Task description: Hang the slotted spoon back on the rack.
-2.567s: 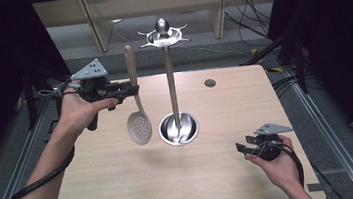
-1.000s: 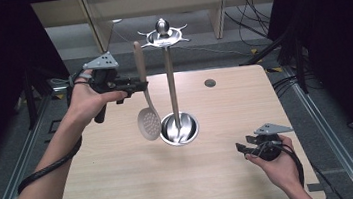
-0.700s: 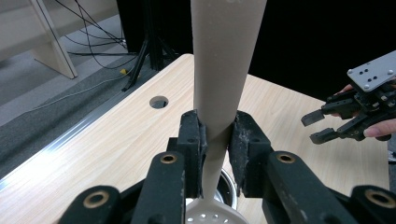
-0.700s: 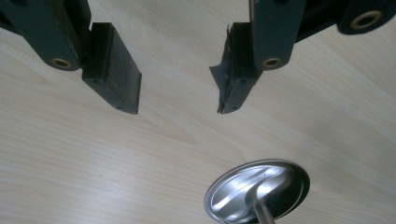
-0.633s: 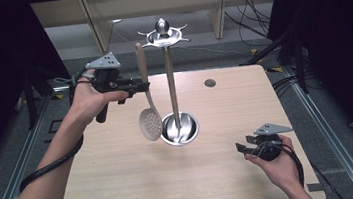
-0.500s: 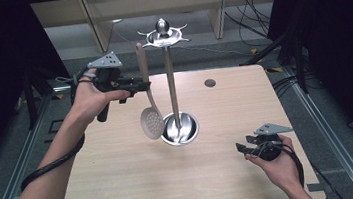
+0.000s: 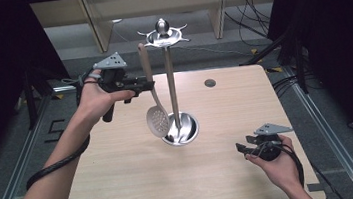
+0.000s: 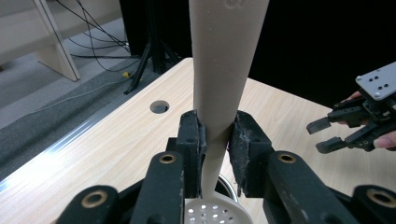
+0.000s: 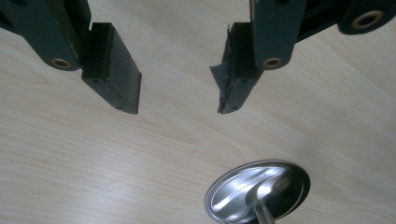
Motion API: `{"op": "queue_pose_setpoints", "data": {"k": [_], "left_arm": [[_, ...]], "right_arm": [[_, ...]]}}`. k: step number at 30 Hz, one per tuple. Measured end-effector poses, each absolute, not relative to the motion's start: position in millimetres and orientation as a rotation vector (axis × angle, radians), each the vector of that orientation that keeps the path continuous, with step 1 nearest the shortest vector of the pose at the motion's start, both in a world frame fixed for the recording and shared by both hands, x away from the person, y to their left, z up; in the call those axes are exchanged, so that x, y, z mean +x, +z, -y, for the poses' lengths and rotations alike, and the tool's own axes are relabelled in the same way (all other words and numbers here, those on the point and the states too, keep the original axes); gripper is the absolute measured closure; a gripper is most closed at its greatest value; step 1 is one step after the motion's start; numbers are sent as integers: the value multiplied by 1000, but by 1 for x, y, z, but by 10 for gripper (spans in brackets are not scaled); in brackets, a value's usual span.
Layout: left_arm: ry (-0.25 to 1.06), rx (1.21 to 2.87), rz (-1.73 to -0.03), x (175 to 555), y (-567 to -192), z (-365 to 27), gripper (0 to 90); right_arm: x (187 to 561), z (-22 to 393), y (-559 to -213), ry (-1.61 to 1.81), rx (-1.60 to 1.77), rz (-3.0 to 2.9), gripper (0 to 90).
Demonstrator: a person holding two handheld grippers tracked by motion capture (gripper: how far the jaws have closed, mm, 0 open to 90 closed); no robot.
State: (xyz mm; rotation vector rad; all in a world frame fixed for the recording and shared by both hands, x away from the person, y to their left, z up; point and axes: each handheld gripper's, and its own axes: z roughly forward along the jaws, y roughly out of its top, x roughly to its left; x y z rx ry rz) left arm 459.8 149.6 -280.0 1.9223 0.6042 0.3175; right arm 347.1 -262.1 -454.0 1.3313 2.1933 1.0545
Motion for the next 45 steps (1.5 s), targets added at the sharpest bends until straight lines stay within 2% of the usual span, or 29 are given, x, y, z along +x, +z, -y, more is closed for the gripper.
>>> {"op": "queue_pose_setpoints", "data": {"k": [4, 7, 10, 17, 25, 31, 40, 45], "left_arm": [[327, 1862, -614, 450, -283, -155, 658], [393, 1824, -616, 441, -286, -163, 581], [460, 1785, -623, 430, -289, -172, 541], [593, 1670, -677, 401, -306, -198, 493], [661, 1597, -766, 370, -340, -220, 452], [702, 1638, -821, 352, -378, -229, 446], [686, 1718, -946, 341, -439, -239, 442], [744, 1780, -900, 341, -459, -242, 440]], "right_arm": [[347, 262, -454, 1062, 1336, -2191, 492], [346, 261, -454, 1073, 1358, -2194, 492], [347, 263, -453, 1070, 1321, -2180, 492], [345, 261, -453, 1101, 1378, -2186, 491], [346, 261, -454, 1095, 1376, -2187, 488], [346, 262, -454, 1092, 1382, -2185, 488], [347, 263, -455, 1090, 1379, -2188, 488], [347, 262, -455, 1091, 1387, -2188, 488]]}}
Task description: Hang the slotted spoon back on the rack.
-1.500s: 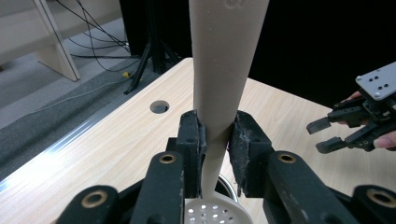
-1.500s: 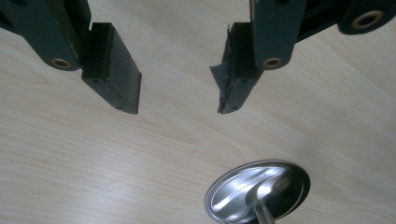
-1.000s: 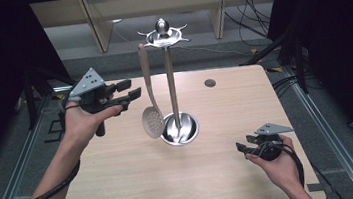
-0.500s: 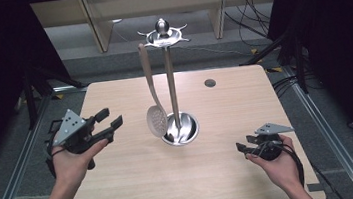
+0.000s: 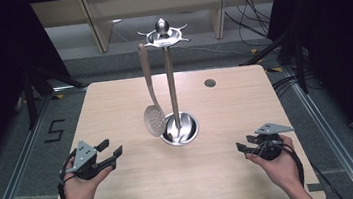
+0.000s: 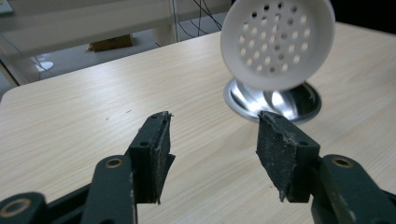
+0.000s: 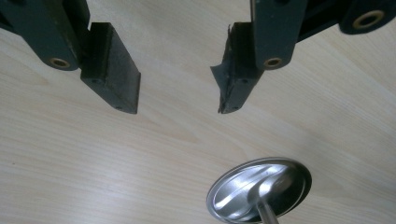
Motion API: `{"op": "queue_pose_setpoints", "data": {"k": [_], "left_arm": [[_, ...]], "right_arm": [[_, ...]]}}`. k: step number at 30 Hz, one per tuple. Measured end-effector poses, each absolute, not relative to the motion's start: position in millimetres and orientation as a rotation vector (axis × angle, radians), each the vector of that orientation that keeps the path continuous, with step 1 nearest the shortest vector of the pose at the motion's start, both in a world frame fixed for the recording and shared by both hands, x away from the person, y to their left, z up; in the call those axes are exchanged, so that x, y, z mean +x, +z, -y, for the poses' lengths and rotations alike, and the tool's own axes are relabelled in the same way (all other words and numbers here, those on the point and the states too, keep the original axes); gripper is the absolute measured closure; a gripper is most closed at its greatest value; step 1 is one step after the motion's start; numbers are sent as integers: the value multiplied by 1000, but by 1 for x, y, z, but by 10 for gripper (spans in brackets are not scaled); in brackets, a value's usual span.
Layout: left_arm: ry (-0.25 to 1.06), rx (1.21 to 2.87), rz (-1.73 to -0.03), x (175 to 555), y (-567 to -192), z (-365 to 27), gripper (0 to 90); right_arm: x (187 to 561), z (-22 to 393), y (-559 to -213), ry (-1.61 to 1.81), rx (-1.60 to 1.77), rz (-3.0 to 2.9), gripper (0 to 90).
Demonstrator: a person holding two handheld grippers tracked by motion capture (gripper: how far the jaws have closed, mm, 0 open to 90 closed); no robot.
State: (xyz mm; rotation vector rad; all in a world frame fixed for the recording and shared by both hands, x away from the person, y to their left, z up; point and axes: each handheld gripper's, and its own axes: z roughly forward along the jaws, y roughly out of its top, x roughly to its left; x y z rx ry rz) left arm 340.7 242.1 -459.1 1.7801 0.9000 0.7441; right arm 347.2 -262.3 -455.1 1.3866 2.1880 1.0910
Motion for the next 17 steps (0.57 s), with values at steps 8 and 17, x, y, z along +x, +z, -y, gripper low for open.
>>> {"op": "queue_pose_setpoints", "data": {"k": [8, 17], "left_arm": [[648, 1784, -927, 339, -481, -242, 428], [628, 1836, -927, 346, -482, -254, 401]], "right_arm": [[349, 263, -456, 1086, 1341, -2203, 487], [349, 262, -457, 1100, 1401, -2201, 487]]}}
